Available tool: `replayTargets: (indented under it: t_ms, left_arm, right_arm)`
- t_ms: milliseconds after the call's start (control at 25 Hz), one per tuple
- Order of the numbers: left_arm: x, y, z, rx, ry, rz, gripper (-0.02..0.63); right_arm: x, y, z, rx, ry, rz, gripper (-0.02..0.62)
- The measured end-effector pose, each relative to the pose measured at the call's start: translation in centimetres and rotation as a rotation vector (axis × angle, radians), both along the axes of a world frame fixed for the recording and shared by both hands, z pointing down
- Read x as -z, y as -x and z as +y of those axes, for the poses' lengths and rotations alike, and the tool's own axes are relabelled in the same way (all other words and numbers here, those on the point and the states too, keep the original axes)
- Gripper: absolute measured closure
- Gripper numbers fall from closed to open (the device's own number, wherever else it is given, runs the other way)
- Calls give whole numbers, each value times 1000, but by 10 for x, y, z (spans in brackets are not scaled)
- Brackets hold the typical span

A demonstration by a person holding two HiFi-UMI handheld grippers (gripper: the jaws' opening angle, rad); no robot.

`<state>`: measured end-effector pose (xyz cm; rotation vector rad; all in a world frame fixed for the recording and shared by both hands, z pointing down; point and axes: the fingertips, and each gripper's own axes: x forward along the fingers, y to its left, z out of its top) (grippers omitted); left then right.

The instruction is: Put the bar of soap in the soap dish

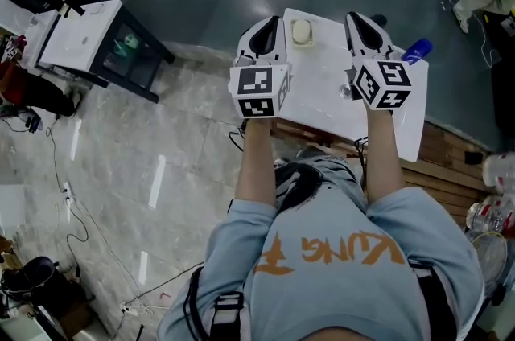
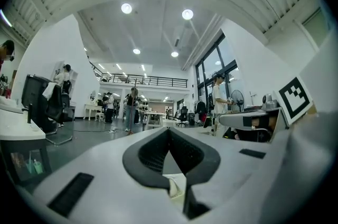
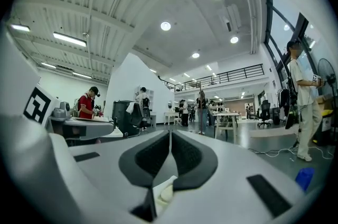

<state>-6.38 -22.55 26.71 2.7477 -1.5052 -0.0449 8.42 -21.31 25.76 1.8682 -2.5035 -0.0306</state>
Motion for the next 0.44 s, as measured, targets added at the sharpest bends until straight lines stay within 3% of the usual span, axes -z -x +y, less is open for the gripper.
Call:
replayTargets:
  t_ms: [440]
  left_arm:
    - [-6,11,-3,19,15,12,586]
  right_arm:
    - [-2,8,0,18,-5,14,560]
